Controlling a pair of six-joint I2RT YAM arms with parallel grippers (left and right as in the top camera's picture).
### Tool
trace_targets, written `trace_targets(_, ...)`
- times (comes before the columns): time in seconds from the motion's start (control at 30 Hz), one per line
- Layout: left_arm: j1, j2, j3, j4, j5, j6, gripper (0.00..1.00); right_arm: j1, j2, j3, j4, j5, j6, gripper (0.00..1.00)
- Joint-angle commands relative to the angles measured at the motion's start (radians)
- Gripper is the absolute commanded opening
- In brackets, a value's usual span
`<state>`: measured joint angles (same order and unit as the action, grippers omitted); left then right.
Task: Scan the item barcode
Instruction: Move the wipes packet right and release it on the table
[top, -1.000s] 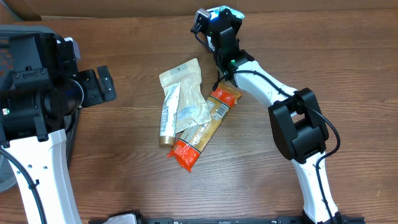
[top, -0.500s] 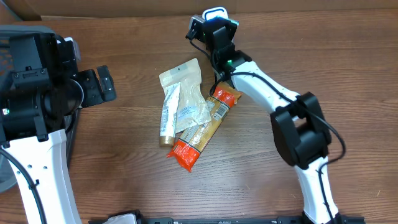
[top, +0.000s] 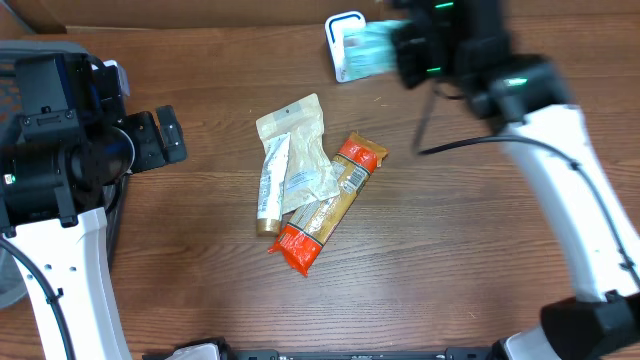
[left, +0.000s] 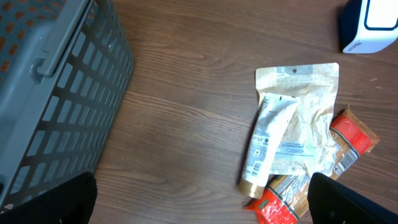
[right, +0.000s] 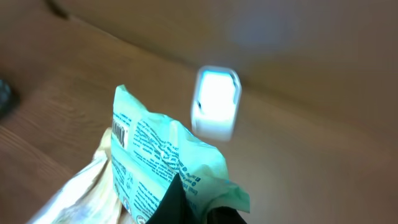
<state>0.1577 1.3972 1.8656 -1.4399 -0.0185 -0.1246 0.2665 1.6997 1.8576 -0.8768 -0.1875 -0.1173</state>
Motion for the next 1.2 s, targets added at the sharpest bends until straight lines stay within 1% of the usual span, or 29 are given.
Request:
trace_targets(0.0, 0.004, 0.003, -0.002, 0.003, 0.009, -0.007, 1.00, -0.170, 0.037, -0.012, -0.106, -0.129, 0.290, 0.04)
trace_targets(0.1, 0.004, 0.003, -0.002, 0.003, 0.009, -0.007, 1.00, -0.331, 0.084, -0.068, -0.158, -0.129, 0.386, 0.04)
trace_targets(0.23, 0.004, 0.003, -0.002, 0.003, 0.008, -0.007, 0.99, -0.482, 0.146, -0.175, -0.126, -0.129, 0.472, 0.04)
trace_targets(0.3, 0.004, 0.003, -0.002, 0.003, 0.008, -0.007, 1.00, -0.547, 0.167, -0.242, -0.087, -0.129, 0.534, 0.04)
trace_targets(0.43, 0.004, 0.003, -0.002, 0.003, 0.009, -0.006, 1.00, -0.707, 0.176, -0.459, 0.081, -0.117, 0.661, 0.04)
trace_targets(0.47, 0.004, 0.003, -0.002, 0.003, 0.009, -0.006, 0.99, -0.732, 0.176, -0.490, 0.098, -0.093, 0.681, 0.04)
trace_targets(0.6, 0.004, 0.003, -0.002, 0.003, 0.009, -0.007, 1.00, -0.816, 0.176, -0.571, 0.150, 0.003, 0.698, 0.04)
trace_targets(0.63, 0.004, 0.003, -0.002, 0.004, 0.009, -0.006, 1.00, -0.830, 0.176, -0.581, 0.158, 0.014, 0.697, 0.08)
trace_targets(0.73, 0.004, 0.003, -0.002, 0.003, 0.008, -0.007, 1.00, -0.859, 0.176, -0.594, 0.159, 0.041, 0.683, 0.42)
trace_targets(0.77, 0.004, 0.003, -0.002, 0.003, 0.008, -0.007, 1.00, -0.864, 0.176, -0.594, 0.158, 0.035, 0.652, 0.58)
trace_targets(0.8, 0.004, 0.003, -0.002, 0.003, 0.009, -0.006, 1.00, -0.866, 0.176, -0.594, 0.157, 0.029, 0.620, 0.78)
trace_targets(0.83, 0.004, 0.003, -0.002, 0.003, 0.009, -0.006, 1.00, -0.866, 0.176, -0.592, 0.152, 0.023, 0.597, 0.86)
trace_targets(0.87, 0.004, 0.003, -0.002, 0.003, 0.009, -0.007, 1.00, -0.866, 0.176, -0.591, 0.145, 0.016, 0.577, 0.90)
trace_targets(1.0, 0.004, 0.003, -0.002, 0.003, 0.009, -0.007, 0.99, -0.866, 0.174, -0.537, 0.068, 0.000, 0.554, 0.92)
trace_targets(1.07, 0.004, 0.003, -0.002, 0.003, 0.009, -0.007, 0.99, -0.866, 0.169, -0.482, 0.006, -0.020, 0.546, 0.92)
trace_targets(1.13, 0.004, 0.003, -0.002, 0.003, 0.008, -0.007, 1.00, -0.855, 0.163, -0.406, -0.059, -0.085, 0.493, 0.93)
trace_targets(1.17, 0.004, 0.003, -0.002, 0.003, 0.009, -0.007, 1.00, -0.845, 0.161, -0.362, -0.095, -0.124, 0.461, 0.96)
